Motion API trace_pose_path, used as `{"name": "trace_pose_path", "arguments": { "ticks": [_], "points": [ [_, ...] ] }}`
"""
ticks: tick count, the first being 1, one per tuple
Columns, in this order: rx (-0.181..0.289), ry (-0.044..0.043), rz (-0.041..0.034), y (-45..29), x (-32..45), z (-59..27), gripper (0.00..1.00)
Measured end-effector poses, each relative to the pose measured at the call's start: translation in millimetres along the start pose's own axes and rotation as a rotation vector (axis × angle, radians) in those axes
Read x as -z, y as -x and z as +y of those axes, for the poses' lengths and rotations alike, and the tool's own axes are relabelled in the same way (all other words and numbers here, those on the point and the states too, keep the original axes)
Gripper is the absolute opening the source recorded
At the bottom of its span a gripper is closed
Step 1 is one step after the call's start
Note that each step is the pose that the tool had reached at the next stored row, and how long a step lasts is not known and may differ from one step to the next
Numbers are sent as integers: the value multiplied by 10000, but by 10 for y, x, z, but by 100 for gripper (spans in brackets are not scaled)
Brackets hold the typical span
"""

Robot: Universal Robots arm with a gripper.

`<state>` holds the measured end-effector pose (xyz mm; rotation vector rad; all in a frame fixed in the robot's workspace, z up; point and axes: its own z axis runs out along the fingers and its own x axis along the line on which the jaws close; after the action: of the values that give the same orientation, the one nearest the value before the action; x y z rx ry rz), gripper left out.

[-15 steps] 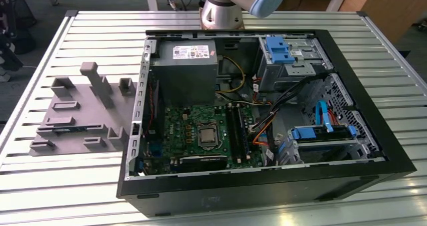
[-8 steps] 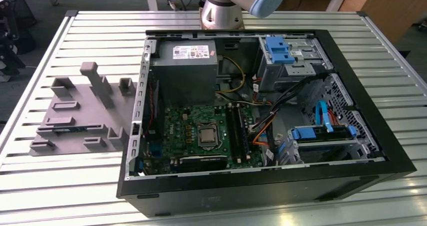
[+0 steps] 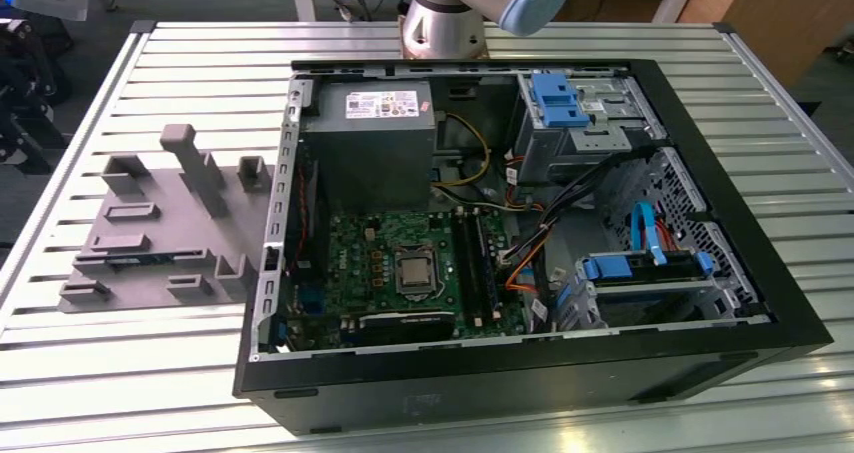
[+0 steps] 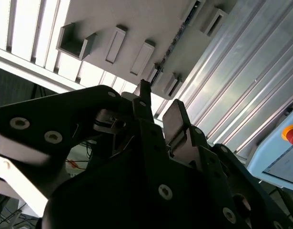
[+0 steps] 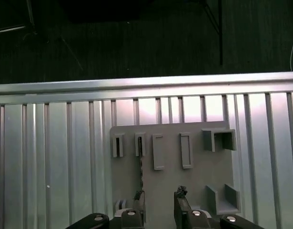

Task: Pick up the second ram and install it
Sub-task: 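Pick up the second ram and move it above second insertion slot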

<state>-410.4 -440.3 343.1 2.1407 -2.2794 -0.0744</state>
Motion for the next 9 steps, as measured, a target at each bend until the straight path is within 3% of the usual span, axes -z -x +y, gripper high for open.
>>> {"name": "trace_pose_path", "arguments": {
  "ticks": [7,9],
  "points": [
    [197,-26,20,-10,-68,13,38],
    [259,-121,48,-10,-75,17,38]
  ]
}}
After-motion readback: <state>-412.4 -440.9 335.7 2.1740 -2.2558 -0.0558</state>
